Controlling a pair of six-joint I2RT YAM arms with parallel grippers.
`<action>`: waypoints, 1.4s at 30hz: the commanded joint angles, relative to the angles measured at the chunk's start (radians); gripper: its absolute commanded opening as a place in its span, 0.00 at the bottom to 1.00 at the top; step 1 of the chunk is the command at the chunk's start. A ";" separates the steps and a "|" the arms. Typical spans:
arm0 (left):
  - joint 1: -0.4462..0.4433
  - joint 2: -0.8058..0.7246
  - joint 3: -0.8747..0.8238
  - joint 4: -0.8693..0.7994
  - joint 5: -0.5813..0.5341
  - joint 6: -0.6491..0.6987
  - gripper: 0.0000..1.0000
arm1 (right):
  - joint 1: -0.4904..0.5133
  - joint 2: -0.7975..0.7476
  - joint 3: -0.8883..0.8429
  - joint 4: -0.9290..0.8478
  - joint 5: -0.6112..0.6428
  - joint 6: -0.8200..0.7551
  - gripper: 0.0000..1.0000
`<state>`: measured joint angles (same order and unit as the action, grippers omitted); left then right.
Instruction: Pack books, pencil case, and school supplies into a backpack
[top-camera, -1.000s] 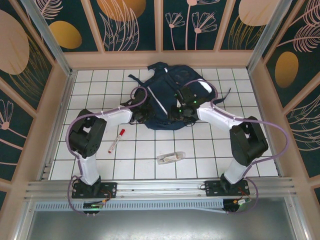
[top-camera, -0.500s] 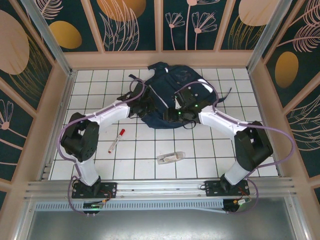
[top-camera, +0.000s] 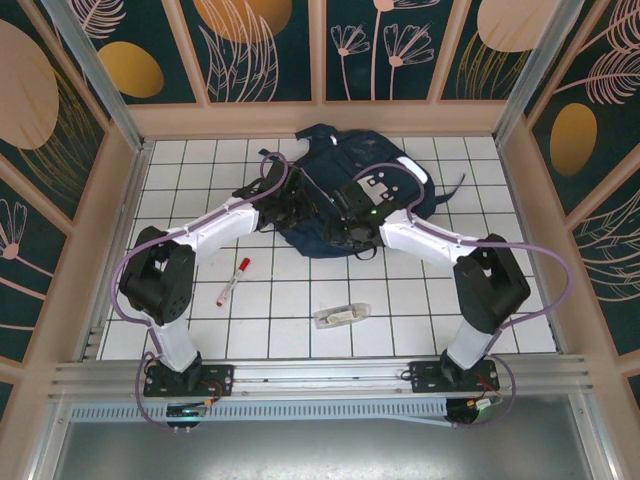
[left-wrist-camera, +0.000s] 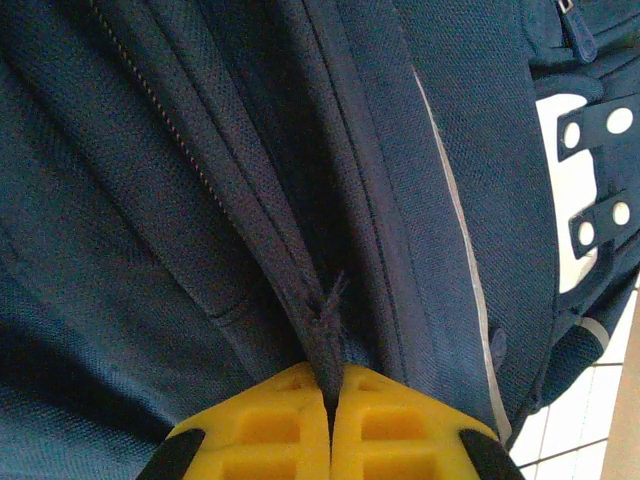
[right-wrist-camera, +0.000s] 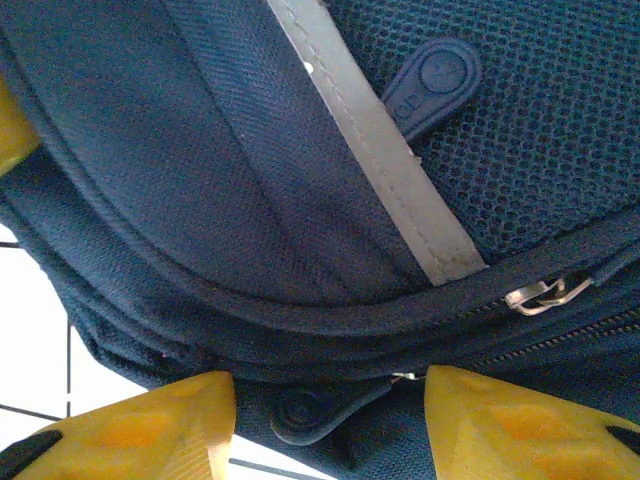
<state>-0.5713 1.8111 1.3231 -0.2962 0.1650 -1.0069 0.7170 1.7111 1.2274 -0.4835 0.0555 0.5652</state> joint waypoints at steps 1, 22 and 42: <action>-0.003 -0.049 0.037 0.048 0.071 0.007 0.00 | 0.006 0.054 0.060 -0.054 0.141 0.057 0.52; 0.011 -0.071 0.060 0.013 0.043 0.048 0.00 | -0.028 -0.063 -0.030 -0.086 0.027 -0.071 0.33; 0.012 -0.083 0.047 0.025 0.060 0.035 0.00 | -0.059 0.037 0.016 -0.122 -0.079 -0.193 0.29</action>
<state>-0.5629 1.7874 1.3376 -0.3046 0.1890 -0.9775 0.6735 1.7103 1.2247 -0.5770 -0.0326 0.3889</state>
